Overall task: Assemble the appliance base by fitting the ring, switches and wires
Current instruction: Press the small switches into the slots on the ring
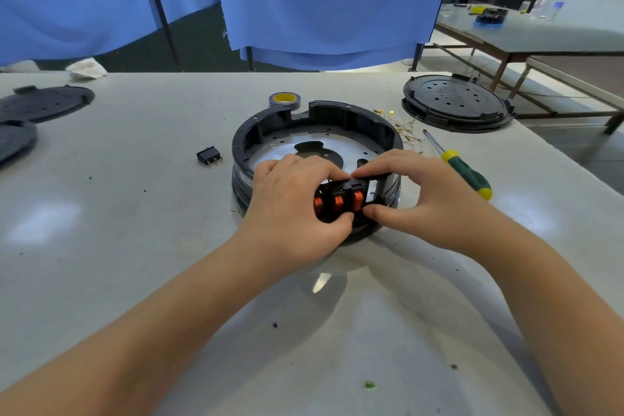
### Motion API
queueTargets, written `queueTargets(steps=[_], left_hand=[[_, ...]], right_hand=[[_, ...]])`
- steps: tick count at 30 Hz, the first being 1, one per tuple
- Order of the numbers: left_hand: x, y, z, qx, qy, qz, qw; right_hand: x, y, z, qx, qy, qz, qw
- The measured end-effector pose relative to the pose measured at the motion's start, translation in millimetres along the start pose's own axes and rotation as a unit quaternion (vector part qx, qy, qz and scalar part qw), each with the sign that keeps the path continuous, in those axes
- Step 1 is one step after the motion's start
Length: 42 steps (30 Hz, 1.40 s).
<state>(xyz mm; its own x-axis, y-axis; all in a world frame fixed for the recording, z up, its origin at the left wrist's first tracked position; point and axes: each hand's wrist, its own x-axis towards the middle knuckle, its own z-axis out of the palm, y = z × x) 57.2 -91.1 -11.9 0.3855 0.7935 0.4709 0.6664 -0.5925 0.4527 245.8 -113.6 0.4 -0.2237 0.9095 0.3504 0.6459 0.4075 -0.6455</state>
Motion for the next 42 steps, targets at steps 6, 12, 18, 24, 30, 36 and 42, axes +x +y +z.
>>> queueTargets(steps=[6, 12, 18, 24, 30, 36, 42], left_hand=[[-1, 3, 3, -0.018, 0.020, -0.013, 1.000], [-3, 4, 4, -0.001, 0.041, 0.001, 0.999], [-2, 4, 4, -0.032, 0.053, 0.002, 0.998], [-2, 4, 3, -0.074, 0.071, 0.004, 0.995], [0, -1, 3, -0.082, 0.063, 0.021, 0.994], [13, -25, -16, -0.158, 0.156, 0.008, 0.975], [33, -104, -29, -0.108, 0.222, -0.208, 0.946]], right_hand=[[1, 1, 4, -0.025, 0.015, -0.011, 1.000], [1, 2, 8, -0.060, 0.037, -0.028, 0.997], [1, 3, 6, -0.026, 0.048, -0.014, 0.998], [3, 2, 6, -0.013, 0.057, -0.018, 0.998], [3, 2, 8, -0.027, 0.071, -0.035, 0.996], [1, 2, 17, -0.046, 0.108, -0.044, 0.992], [2, -1, 18, -0.059, 0.108, -0.048, 0.991]])
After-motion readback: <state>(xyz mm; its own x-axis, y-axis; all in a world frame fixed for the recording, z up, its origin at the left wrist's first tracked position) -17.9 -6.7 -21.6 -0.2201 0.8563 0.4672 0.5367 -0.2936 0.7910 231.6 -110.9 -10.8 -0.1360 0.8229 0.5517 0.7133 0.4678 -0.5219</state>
